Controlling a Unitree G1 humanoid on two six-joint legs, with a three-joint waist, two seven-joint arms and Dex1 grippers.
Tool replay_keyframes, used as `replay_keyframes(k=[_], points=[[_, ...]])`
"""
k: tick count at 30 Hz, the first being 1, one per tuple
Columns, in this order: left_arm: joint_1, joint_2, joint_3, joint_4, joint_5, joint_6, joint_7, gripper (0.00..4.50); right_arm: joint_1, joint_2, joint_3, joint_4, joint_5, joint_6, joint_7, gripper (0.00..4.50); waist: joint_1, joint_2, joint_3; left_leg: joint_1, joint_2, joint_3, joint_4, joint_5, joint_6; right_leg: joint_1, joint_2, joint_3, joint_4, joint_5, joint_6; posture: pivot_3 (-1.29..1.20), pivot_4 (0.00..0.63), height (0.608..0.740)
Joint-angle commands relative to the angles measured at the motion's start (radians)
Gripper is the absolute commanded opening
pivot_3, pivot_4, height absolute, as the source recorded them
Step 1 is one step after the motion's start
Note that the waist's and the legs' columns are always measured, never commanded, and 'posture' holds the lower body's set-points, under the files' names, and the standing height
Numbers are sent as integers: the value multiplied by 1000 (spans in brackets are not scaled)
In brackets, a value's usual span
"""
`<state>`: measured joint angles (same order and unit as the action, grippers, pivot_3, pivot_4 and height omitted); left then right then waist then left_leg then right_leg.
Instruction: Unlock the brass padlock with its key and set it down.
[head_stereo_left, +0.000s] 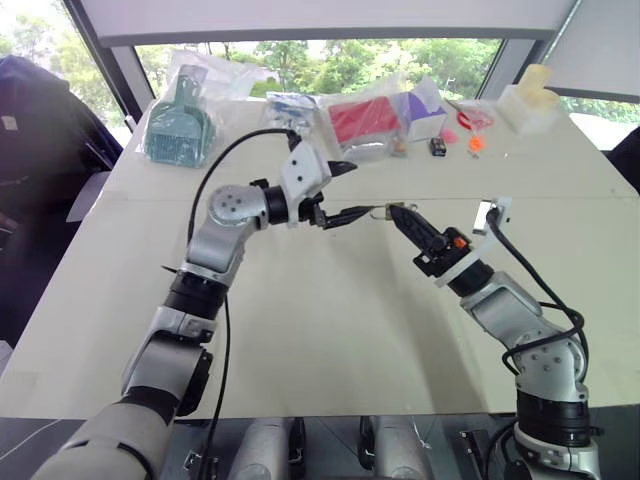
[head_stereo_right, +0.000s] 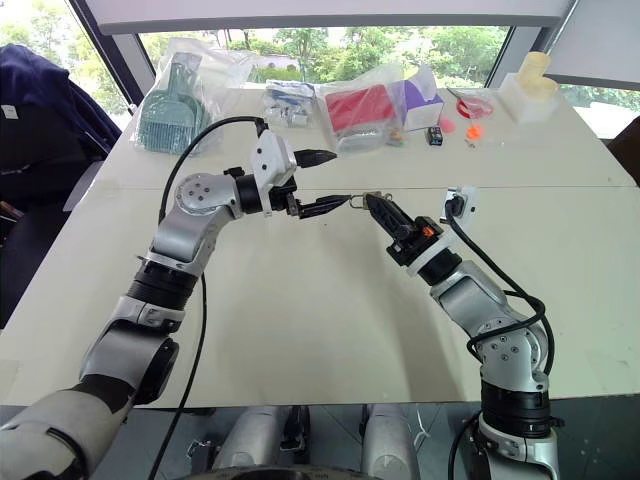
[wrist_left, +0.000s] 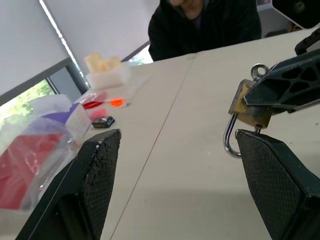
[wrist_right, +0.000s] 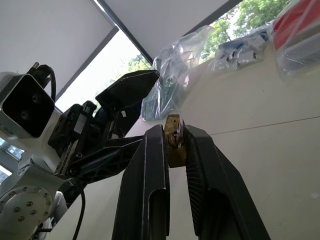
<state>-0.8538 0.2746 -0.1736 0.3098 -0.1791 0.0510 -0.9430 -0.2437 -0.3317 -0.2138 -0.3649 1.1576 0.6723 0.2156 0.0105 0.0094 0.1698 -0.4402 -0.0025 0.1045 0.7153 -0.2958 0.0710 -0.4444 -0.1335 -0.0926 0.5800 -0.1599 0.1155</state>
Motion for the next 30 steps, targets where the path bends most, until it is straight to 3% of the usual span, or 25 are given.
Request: replay_keyframes(k=[1, 30], points=[[-7, 0, 8, -35, -10, -13, -9, 3760, -18, 7, -15, -22, 15, -3, -2, 15, 0, 0, 0, 0, 0, 0, 0, 0, 0, 0, 0, 0, 0, 0, 0, 0, 150, 735], [-125, -87, 2, 234, 120, -249, 101, 3760, 3, 25, 22, -110, 77, 30, -47, 15, 0, 0, 0, 0, 0, 0, 0, 0, 1, 0, 0, 0, 0, 0, 0, 0, 150, 735]])
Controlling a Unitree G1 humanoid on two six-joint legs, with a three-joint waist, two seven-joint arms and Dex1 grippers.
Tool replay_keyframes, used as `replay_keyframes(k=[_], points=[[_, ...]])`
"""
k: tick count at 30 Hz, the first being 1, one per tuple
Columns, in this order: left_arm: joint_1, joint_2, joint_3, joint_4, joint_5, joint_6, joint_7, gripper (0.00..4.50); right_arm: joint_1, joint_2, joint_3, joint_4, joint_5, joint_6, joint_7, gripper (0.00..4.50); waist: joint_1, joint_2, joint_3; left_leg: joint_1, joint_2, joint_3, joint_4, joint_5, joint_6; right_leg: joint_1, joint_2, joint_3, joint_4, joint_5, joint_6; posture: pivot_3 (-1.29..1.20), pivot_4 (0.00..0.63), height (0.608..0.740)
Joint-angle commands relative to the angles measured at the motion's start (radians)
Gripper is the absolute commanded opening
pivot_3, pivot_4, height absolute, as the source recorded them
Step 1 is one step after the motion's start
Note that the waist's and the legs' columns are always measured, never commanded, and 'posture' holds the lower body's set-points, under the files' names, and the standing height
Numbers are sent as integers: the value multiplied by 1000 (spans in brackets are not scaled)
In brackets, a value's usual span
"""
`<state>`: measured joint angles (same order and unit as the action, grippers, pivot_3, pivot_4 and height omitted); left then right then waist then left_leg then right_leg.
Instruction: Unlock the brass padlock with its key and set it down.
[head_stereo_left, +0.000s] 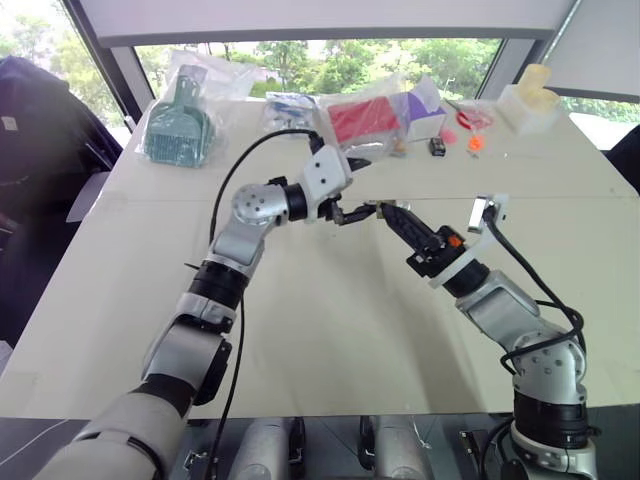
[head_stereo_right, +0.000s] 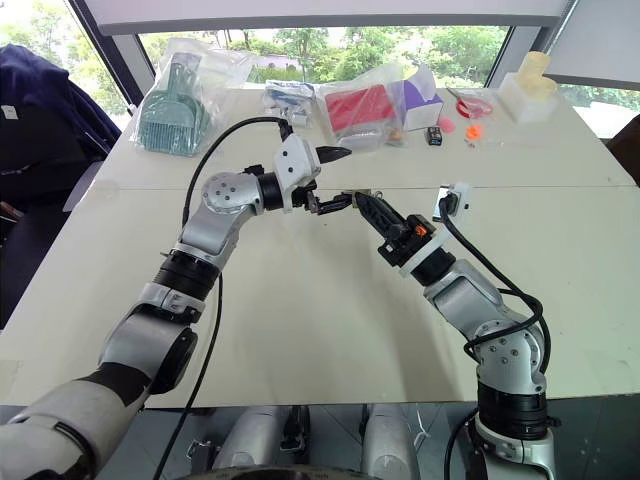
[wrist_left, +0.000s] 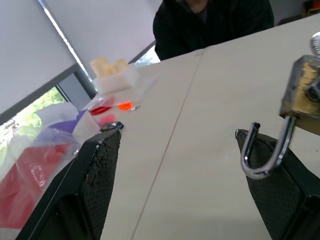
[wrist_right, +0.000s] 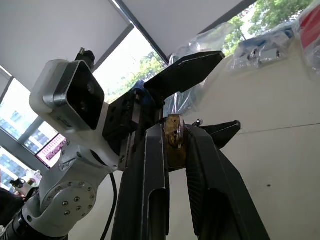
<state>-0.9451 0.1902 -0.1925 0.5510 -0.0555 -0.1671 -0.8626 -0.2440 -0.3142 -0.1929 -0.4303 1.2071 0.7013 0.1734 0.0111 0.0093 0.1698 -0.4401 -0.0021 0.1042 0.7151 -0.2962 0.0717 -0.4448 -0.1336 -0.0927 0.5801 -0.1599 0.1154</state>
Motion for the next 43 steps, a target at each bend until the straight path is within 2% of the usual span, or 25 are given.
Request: replay_keyframes(k=[1, 8, 12, 14, 18, 24, 25, 27, 32, 35, 39, 43], points=[[-32, -2, 22, -7, -3, -31, 21, 3760, 5, 8, 1, -45, 28, 0, -7, 15, 0, 0, 0, 0, 0, 0, 0, 0, 0, 0, 0, 0, 0, 0, 0, 0, 150, 735], [-3, 22, 10, -9, 16, -9, 29, 3760, 11, 14, -5, -30, 28, -1, -26, 15, 1, 0, 0, 0, 0, 0, 0, 0, 0, 0, 0, 0, 0, 0, 0, 0, 150, 735], [73, 91, 8, -58, 0, 100, -40, 3760, 23, -28, -4, 33, -12, 53, -82, 15, -4, 0, 0, 0, 0, 0, 0, 0, 0, 0, 0, 0, 0, 0, 0, 0, 150, 735], [133, 136, 12, -136, -39, 191, -101, 3760, 33, -64, 21, 73, -49, 104, -99, 15, -6, 0, 0, 1, 0, 1, 0, 0, 0, 0, 0, 0, 1, 0, 0, 0, 150, 735], [273, 230, 20, -373, -144, 431, -199, 3760, -8, -30, -28, 232, 38, 189, -192, 15, -15, 1, 0, 0, 1, 0, -1, 4, -7, -1, 0, 0, 1, 0, -1, 0, 150, 735], [392, 280, 44, -579, -219, 608, -181, 3760, -108, -16, -83, 414, 29, 226, -217, 15, -20, 1, 0, 0, 0, 0, -1, 4, -7, -1, -1, 0, 0, -2, -4, 0, 150, 735], [404, 280, 49, -596, -225, 623, -169, 3788, -121, -19, -86, 435, 18, 229, -211, 1007, -21, 1, 0, 0, 0, 0, -1, 4, -7, -1, 0, 0, 0, -2, -4, 0, 150, 735], [426, 279, 55, -625, -233, 643, -147, 3788, -138, -33, -82, 458, -8, 243, -191, 1839, -22, 1, 0, 0, 1, 0, -1, 4, -7, -1, 0, 0, 1, -2, -4, 0, 150, 735], [458, 286, 59, -667, -252, 668, -122, 3788, -138, -90, -64, 438, -77, 279, -138, 4476, -20, 1, 0, 0, 0, 0, -2, 4, -7, -1, 0, 0, 1, -1, -2, 0, 150, 735], [472, 294, 65, -679, -260, 673, -112, 3788, -77, -196, -44, 348, -146, 306, -88, 4476, -7, 2, 0, 1, 0, 0, -1, 1, -2, 0, 0, 0, 0, -2, -4, 0, 150, 735], [504, 301, 95, -705, -287, 713, -87, 3788, 54, -435, -120, 141, -218, 294, 32, 4476, 4, 4, 0, -1, -1, 0, -1, 1, -2, -1, -1, 0, -1, -2, -4, 0, 150, 735], [545, 298, 137, -747, -338, 773, -51, 3788, 209, -521, -223, 12, -246, 213, 192, 4476, 2, 3, 0, -1, 0, 0, -1, 0, -1, -1, -1, 0, -2, -2, -3, 0, 150, 735]])
